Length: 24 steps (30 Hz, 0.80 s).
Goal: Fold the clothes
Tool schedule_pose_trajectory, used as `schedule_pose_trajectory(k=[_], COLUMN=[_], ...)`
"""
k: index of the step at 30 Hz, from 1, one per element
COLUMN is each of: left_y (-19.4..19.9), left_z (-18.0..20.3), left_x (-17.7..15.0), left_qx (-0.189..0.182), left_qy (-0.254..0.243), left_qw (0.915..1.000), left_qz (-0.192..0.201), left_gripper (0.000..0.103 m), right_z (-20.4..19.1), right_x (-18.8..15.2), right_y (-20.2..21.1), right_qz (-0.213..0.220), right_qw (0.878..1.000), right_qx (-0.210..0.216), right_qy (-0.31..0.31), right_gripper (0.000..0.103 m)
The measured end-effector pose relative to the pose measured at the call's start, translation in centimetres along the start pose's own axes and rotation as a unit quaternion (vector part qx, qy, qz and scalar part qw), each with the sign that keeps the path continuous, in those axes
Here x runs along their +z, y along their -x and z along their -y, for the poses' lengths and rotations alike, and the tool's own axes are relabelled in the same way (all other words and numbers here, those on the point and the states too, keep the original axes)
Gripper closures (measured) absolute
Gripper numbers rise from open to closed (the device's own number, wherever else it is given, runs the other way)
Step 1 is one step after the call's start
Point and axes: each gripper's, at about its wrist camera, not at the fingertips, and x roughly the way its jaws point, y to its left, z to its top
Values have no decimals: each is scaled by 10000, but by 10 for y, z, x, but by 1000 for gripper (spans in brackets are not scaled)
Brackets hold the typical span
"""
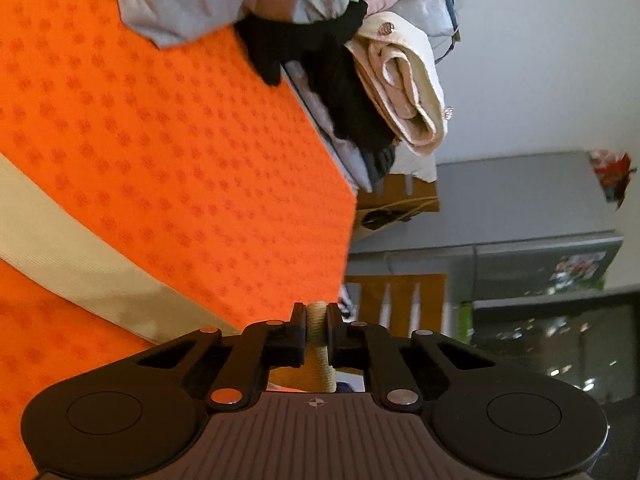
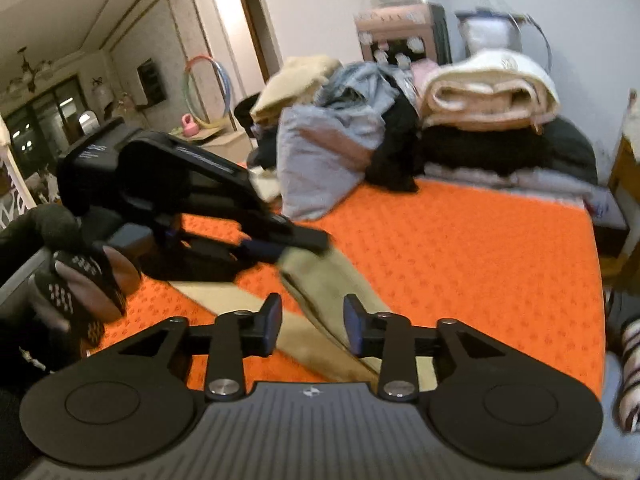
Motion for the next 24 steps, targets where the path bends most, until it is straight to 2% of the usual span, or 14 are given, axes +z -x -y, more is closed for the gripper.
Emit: schedule_pose_trajectory(k=[7, 14, 24], left_y=[33, 74, 135], left_z=[-16, -33, -55], left_x=[14, 42, 81], left_qx=[476, 561, 701], left_qy=[-361, -504, -703], left_qw=[9982, 9970, 9950], left_qz=[102, 199, 59], left_gripper=[91, 91, 91], right_z=[22, 42, -1], right_x=[-15, -29, -17], right_y=[-6, -15, -44], right_qz=[-346, -672, -755], right_qw=[9972, 9889, 9865], right_qx=[-468, -961, -1124], right_qy=[-475, -915, -916], right_gripper=[61, 61, 60])
